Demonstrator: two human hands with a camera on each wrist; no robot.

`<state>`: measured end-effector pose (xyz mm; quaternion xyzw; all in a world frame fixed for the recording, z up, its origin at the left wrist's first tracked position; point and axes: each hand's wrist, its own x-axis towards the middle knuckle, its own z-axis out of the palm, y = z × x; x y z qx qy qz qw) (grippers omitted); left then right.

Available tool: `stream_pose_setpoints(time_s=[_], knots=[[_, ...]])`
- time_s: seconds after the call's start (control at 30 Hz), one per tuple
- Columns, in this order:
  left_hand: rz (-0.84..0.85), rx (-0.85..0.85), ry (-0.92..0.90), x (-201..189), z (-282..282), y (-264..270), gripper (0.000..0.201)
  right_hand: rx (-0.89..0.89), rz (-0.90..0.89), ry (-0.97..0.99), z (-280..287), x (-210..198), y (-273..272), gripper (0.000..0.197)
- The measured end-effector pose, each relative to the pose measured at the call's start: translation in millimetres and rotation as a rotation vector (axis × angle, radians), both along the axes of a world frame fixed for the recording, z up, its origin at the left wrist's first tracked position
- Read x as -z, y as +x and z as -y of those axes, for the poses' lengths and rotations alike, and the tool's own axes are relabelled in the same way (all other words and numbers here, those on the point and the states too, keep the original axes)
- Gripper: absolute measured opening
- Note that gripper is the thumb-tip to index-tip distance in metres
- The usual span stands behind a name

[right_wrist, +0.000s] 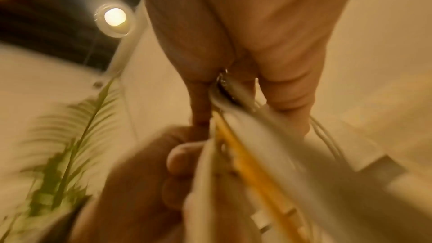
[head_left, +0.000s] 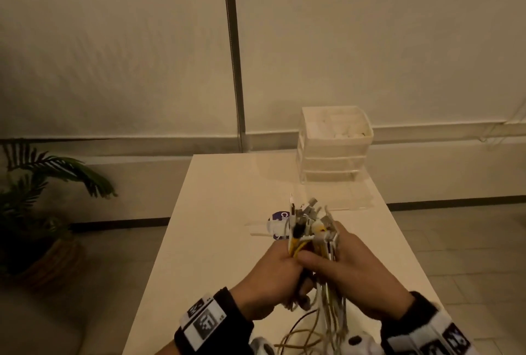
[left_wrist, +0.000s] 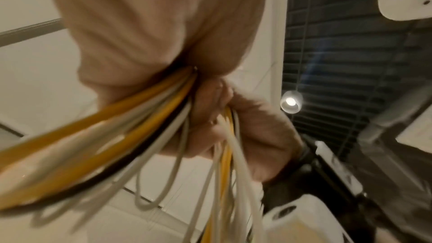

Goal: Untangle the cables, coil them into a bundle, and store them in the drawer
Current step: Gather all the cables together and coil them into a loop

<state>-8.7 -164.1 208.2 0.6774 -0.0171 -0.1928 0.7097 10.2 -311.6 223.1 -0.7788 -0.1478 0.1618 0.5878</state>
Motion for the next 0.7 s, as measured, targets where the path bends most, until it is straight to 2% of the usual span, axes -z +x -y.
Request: stream_pose_setpoints(time_s=[0.1,0.17,0.27,0.37,0.43,0.47,0.53,0.63,0.7], knots=[[-0.134,-0.104,-0.15,3,-9,1,0.03,0.042,-0.17,0.19,1,-1,1,0.015],[-0.249,-0.153,-0.309,4,-12,2,0.02,0.107,-0.179,0.195,-1,1,0,0.011],[-0.418,-0.153,-0.525,4,-11,0,0.025,0.134,-0.126,0.163,-6,-4,-2,0.014],[-0.463,-0.133,-0.606,7,-10,-3,0.04,0.066,0.17,-0.157,-12,-14,-8,0.011],[-0.44,-0.086,-0.668,6,-8,-7,0.056,-0.005,0.204,-0.289,-18,-18,-15,0.014],[-0.43,-0.065,-0.717,2,-5,-10,0.06,-0.052,0.187,-0.346,-21,-17,-19,0.019],[-0.43,-0.065,-0.768,-3,-1,-15,0.065,-0.144,0.265,-0.542,-25,-17,-27,0.029],[-0.407,-0.081,-0.68,-3,4,-20,0.042,-0.235,0.458,-0.901,-23,-19,-36,0.027],[-0.405,-0.091,-0.604,-2,8,-23,0.032,-0.27,0.534,-0.961,-22,-18,-41,0.028]])
